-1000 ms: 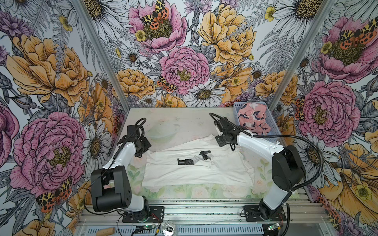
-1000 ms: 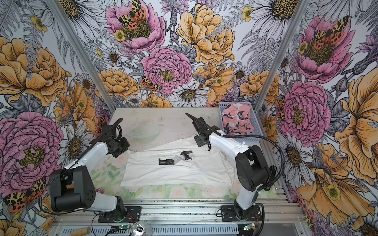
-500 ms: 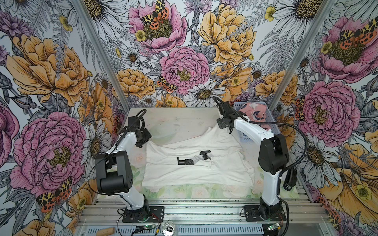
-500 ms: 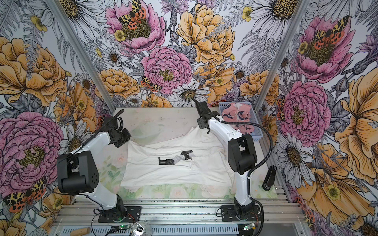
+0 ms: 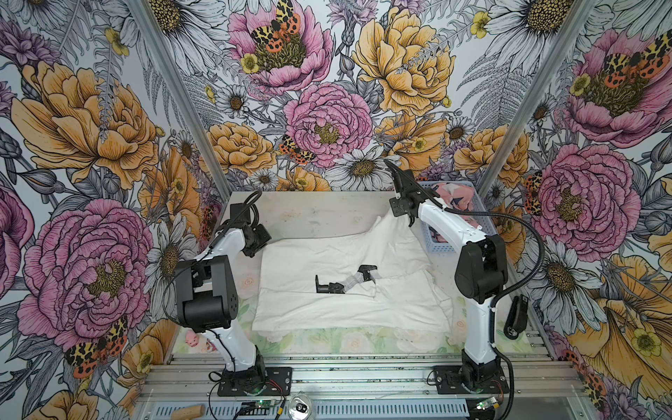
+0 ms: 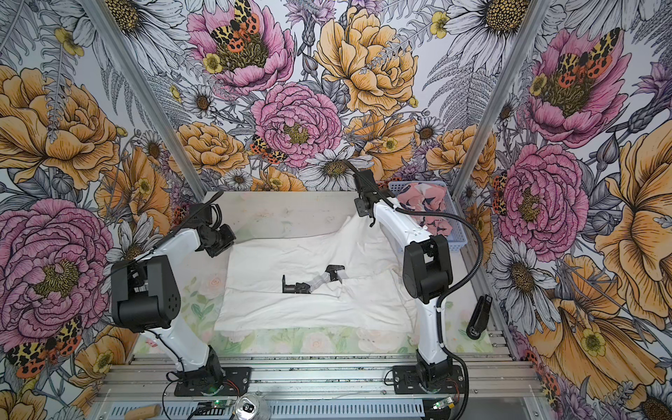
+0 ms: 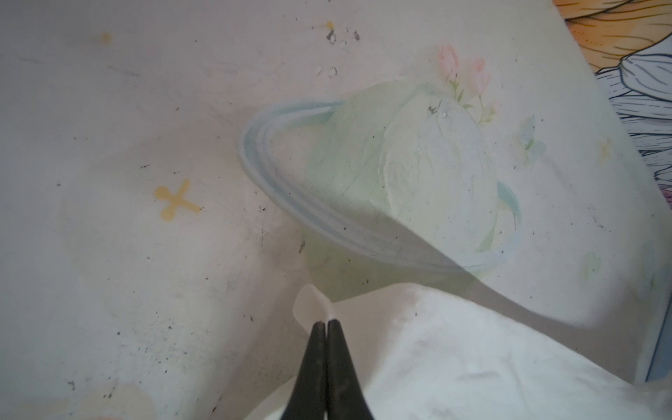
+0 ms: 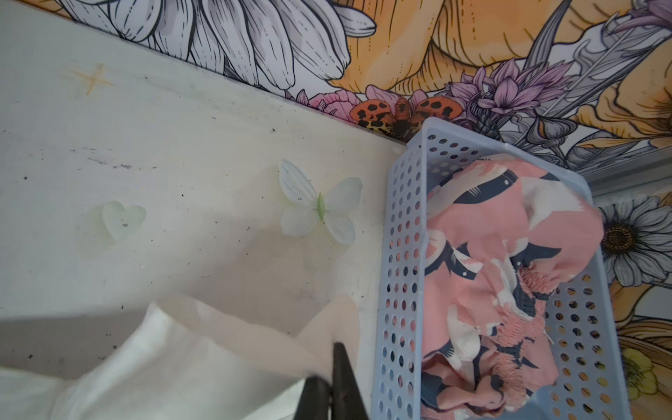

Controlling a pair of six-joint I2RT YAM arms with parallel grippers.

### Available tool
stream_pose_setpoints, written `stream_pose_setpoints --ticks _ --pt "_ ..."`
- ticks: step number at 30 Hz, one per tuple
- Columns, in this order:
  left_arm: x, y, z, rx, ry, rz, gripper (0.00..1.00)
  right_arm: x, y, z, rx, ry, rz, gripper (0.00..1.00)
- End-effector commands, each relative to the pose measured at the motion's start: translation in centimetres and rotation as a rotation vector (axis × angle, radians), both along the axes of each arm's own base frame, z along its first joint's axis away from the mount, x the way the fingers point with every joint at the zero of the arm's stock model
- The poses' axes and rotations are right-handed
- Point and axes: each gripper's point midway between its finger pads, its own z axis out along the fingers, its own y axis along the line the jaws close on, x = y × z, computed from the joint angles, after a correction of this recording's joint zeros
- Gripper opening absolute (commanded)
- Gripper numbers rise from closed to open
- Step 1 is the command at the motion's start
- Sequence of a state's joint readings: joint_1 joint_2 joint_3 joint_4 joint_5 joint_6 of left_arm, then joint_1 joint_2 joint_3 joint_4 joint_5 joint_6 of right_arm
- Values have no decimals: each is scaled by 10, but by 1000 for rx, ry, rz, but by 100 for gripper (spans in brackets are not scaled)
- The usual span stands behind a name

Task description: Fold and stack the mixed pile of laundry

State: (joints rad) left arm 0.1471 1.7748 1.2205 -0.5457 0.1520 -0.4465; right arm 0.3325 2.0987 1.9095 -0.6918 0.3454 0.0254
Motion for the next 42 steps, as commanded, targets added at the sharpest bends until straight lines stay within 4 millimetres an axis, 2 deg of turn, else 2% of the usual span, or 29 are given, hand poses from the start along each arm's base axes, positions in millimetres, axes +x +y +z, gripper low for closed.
stream_pose_setpoints --ticks 1,2,4,12,17,21,27,30,42 --pt "14 2 1 -16 -30 4 0 10 -3 2 -6 -22 -21 0" --pt "15 2 1 -16 -34 3 0 10 -2 -1 -2 -15 -19 0" --pt "16 2 -16 -21 -2 5 0 10 2 -7 12 -1 -8 0" --pt "23 4 -35 -38 6 21 0 -4 7 -36 39 94 24 0" --pt "23 5 -38 -38 -1 27 0 -13 5 -47 34 133 32 0" --pt "26 5 -36 -39 -8 29 0 -10 4 -57 55 153 32 0" --pt "22 3 -37 -57 -15 20 0 -7 7 -58 82 171 41 0" --pt "13 -2 -33 -63 -26 9 0 -20 11 -55 121 199 47 0" --pt "-42 -13 -20 -95 -44 35 0 -108 21 -45 318 310 64 0"
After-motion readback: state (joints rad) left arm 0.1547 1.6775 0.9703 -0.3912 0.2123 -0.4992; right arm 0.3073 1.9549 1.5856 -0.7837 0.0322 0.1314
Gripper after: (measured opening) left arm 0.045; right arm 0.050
